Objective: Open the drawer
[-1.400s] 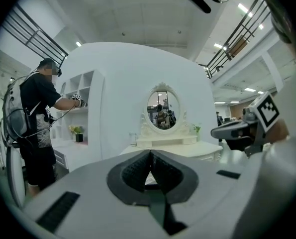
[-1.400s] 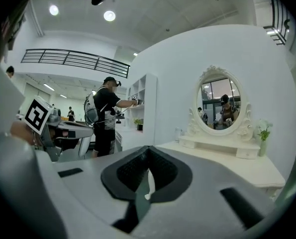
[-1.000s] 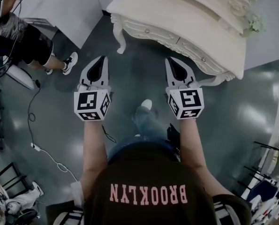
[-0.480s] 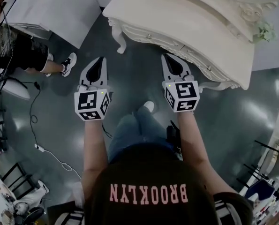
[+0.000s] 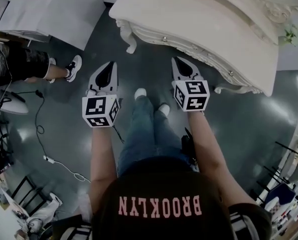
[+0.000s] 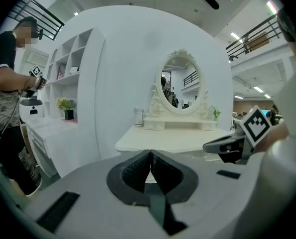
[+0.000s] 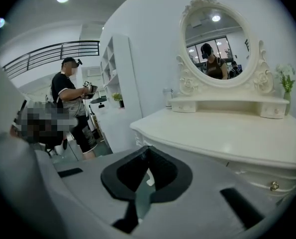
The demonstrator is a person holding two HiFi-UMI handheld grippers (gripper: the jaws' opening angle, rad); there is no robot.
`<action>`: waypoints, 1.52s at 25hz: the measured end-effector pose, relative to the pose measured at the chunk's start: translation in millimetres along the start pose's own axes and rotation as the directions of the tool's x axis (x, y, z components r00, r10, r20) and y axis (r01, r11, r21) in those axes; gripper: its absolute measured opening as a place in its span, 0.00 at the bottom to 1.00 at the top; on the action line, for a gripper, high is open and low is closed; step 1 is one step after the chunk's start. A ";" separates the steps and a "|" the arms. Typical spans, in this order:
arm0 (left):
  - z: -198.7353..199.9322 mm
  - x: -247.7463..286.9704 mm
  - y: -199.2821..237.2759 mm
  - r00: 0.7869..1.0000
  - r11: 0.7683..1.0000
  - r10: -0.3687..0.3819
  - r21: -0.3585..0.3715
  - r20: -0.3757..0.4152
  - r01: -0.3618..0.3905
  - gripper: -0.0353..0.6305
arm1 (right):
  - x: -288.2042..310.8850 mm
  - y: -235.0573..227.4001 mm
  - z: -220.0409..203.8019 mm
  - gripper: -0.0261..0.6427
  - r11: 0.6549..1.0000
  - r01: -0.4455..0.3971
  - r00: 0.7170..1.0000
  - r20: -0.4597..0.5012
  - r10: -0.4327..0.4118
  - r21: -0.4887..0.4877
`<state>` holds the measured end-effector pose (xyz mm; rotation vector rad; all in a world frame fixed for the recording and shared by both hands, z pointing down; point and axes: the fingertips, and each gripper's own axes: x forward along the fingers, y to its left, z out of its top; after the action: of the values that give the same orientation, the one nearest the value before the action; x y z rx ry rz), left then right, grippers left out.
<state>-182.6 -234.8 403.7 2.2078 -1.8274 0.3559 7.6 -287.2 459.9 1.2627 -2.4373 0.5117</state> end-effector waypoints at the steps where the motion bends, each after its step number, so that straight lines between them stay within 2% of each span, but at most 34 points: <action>1: -0.5 7.2 3.7 1.000 1.000 -0.009 0.000 -0.006 0.009 0.06 | 7.6 -1.5 -1.9 0.03 1.000 0.009 1.000 -0.009 -0.009 0.013; 13: -29.4 91.1 45.5 0.989 0.996 -0.087 -0.011 -0.118 0.086 0.06 | 93.3 -32.6 -37.1 0.04 0.977 0.144 0.983 -0.137 -0.123 0.156; 16: -38.5 107.1 54.6 0.985 0.995 -0.095 -0.021 -0.142 0.093 0.06 | 111.2 -40.3 -50.6 0.14 0.967 0.171 0.974 -0.178 -0.138 0.187; 23: -54.6 138.7 69.3 0.973 0.992 -0.124 -0.029 -0.196 0.121 0.06 | 152.1 -57.7 -76.9 0.20 0.940 0.247 0.948 -0.257 -0.186 0.234; 28: -53.9 154.8 82.3 0.967 0.990 -0.138 -0.026 -0.212 0.136 0.06 | 176.8 -70.9 -91.2 0.23 0.902 0.322 0.923 -0.308 -0.232 0.286; 35: -58.4 169.8 97.9 0.959 0.987 -0.161 -0.024 -0.234 0.160 0.06 | 199.8 -77.4 -102.6 0.23 0.869 0.380 0.896 -0.357 -0.262 0.317; 38: -63.1 174.6 97.1 0.953 0.983 -0.183 -0.030 -0.243 0.181 0.06 | 203.2 -79.7 -104.9 0.22 0.869 0.391 0.890 -0.364 -0.274 0.304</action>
<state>-247.8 -391.3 526.6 2.1938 -1.4829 0.5554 -22.2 -424.1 657.4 1.5781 -1.8562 1.0168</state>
